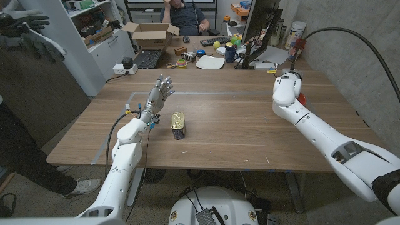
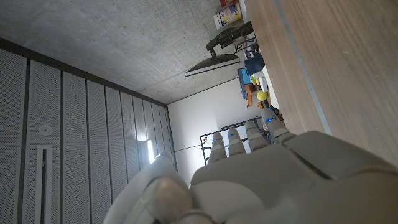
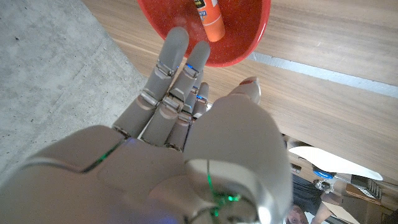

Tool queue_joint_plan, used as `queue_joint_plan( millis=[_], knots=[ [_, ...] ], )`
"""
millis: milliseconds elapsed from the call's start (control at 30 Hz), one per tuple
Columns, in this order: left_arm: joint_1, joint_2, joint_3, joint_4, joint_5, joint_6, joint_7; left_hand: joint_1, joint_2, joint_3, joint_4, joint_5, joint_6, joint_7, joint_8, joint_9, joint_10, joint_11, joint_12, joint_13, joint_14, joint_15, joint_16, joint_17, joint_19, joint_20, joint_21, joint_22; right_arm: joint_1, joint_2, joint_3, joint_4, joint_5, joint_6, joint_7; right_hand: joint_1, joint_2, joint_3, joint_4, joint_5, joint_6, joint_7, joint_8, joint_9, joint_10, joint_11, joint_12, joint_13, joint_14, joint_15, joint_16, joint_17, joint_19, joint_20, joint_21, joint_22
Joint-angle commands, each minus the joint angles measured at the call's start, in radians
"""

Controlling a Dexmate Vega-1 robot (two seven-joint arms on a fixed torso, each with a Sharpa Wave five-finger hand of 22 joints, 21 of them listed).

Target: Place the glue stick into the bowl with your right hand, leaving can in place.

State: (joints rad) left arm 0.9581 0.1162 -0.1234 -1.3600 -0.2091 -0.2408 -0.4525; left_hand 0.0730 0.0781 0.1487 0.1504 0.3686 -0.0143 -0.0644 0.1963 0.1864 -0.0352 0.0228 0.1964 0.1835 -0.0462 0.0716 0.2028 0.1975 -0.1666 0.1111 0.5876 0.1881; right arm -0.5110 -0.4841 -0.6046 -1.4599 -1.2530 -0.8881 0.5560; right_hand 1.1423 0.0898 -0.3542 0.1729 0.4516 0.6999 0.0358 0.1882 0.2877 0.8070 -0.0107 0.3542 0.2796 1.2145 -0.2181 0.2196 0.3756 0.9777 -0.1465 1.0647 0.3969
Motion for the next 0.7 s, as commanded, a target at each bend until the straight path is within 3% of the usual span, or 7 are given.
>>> queue_joint_plan(
  millis=[33,700],
  knots=[
    [-0.006,0.000,-0.002,0.012,-0.008,-0.008,-0.010,0.000,0.009,-0.002,0.002,0.004,-0.002,0.001,0.002,0.001,-0.006,0.002,0.002,0.005,-0.003,0.006,-0.003,0.004,-0.006,0.005,-0.003,0.003,-0.032,0.015,0.036,-0.071,-0.049,0.035,-0.026,-0.010,-0.003,-0.004,0.004,0.009,-0.005,0.004,0.004,-0.001,0.001,0.003,0.000,0.001,-0.001,0.000,0.005,0.001,0.008,-0.076,-0.003,0.003],
    [-0.010,0.000,-0.005,0.018,-0.010,-0.018,-0.016,-0.001,0.008,-0.007,0.002,0.004,0.001,0.001,0.003,0.001,-0.003,0.001,0.004,0.005,-0.002,0.006,-0.003,0.004,-0.002,0.006,-0.004,0.003,-0.074,0.056,0.091,-0.132,-0.120,0.096,-0.092,-0.028,-0.006,-0.003,0.004,0.010,-0.010,0.008,0.005,-0.008,-0.001,0.006,-0.005,-0.004,0.008,-0.001,0.010,0.002,0.012,-0.075,-0.010,0.006]
  ],
)
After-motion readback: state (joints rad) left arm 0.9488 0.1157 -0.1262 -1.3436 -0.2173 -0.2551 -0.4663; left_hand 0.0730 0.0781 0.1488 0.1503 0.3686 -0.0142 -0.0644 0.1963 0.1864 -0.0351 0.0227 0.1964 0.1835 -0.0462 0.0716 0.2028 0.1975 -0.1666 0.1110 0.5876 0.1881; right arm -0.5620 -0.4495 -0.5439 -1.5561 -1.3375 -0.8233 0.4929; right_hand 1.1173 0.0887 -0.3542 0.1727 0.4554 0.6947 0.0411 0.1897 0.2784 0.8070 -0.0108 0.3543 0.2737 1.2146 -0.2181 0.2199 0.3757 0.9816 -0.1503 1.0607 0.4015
